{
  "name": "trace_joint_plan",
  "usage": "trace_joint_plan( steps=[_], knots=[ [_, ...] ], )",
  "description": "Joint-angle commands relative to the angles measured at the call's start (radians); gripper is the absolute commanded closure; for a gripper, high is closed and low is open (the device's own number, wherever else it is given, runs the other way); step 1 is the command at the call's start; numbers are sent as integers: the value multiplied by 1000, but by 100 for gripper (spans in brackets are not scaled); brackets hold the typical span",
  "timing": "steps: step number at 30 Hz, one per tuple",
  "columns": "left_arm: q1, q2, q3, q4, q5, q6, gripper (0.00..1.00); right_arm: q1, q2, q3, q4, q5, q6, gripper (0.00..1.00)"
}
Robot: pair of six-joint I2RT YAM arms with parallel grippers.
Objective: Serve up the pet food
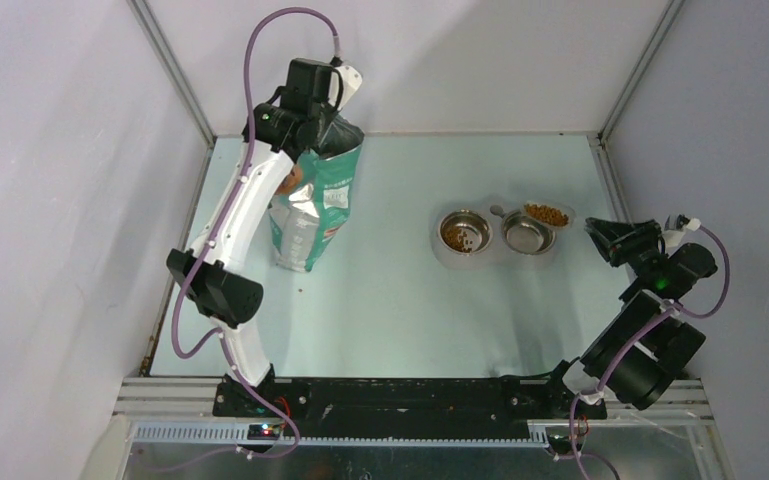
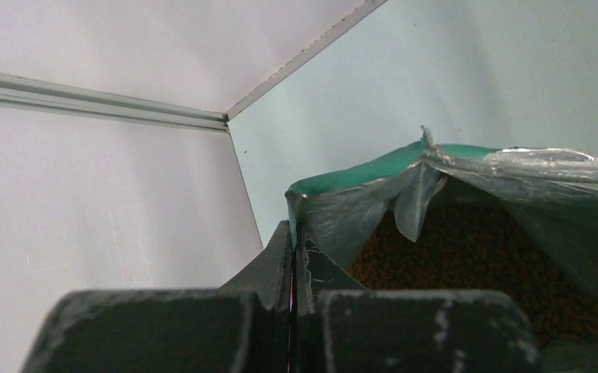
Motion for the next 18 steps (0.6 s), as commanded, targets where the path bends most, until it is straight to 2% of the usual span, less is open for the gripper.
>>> trace_joint_plan(
  steps=[1,8,12,18],
  knots=[
    [-7,-29,-20,110,-3,29,100,-26,-43,2,-143,-27,-177,100],
    [-7,-52,-52,128,-3,22,100,-54,-30,17,-274,-29,-344,100],
    [-7,-71,-88,145,-3,18,100,-52,-27,53,-444,23,-478,100],
    [-7,-95,-136,166,-6,8,100,-26,-33,120,-598,93,-611,100]
  ],
)
